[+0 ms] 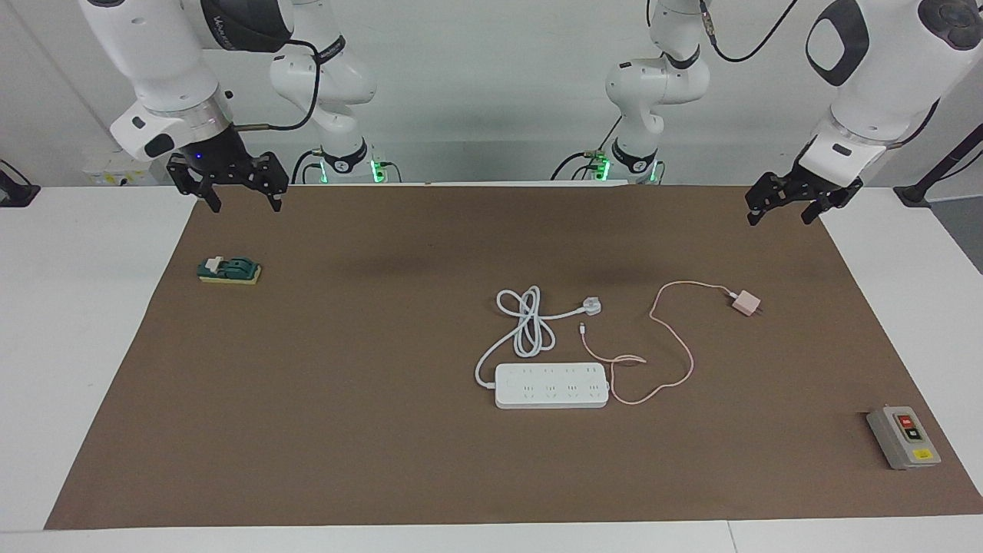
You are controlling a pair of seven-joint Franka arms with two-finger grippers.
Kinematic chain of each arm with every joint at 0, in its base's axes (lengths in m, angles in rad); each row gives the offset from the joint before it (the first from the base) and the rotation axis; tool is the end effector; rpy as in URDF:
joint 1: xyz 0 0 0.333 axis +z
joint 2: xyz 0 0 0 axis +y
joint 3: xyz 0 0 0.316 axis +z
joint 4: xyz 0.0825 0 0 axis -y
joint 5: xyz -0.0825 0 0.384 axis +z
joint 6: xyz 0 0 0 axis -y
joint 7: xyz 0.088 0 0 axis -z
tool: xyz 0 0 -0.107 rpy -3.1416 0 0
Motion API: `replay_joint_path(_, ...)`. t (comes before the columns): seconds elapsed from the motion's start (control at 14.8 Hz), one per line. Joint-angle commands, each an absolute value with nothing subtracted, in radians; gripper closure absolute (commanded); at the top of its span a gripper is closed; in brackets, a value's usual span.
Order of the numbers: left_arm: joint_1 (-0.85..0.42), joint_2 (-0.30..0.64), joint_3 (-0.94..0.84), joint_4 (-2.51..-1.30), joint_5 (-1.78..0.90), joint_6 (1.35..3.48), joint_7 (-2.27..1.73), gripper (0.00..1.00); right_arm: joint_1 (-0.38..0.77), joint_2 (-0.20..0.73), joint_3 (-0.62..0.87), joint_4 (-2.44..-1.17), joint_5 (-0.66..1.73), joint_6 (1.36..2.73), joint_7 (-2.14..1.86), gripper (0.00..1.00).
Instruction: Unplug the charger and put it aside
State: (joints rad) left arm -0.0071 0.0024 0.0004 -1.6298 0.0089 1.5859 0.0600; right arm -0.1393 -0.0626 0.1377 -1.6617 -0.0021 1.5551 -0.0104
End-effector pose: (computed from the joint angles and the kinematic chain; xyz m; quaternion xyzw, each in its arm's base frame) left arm 0.5545 -0.0028 0.5966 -0.9992 0.0335 0.0233 0.0038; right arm 0.5321 0.0012 0.6141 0.9997 0.0042 -0.0223 0.0052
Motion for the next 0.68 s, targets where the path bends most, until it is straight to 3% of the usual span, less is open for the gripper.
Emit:
replay_joint_path(0.0,-0.020,-0.002,0.015,-1.629,0.008,1.601,0.069,0.00,-0.160,-0.038,0.155,-1.605,0.026,1.511,-0.005,0.00)
replay_joint_path(0.61,-0.021,-0.012,0.015,-1.647,0.008,1.595,0.064,0.00,-0.149,-0.040,0.153,-1.606,0.011,1.523,0.063,0.00)
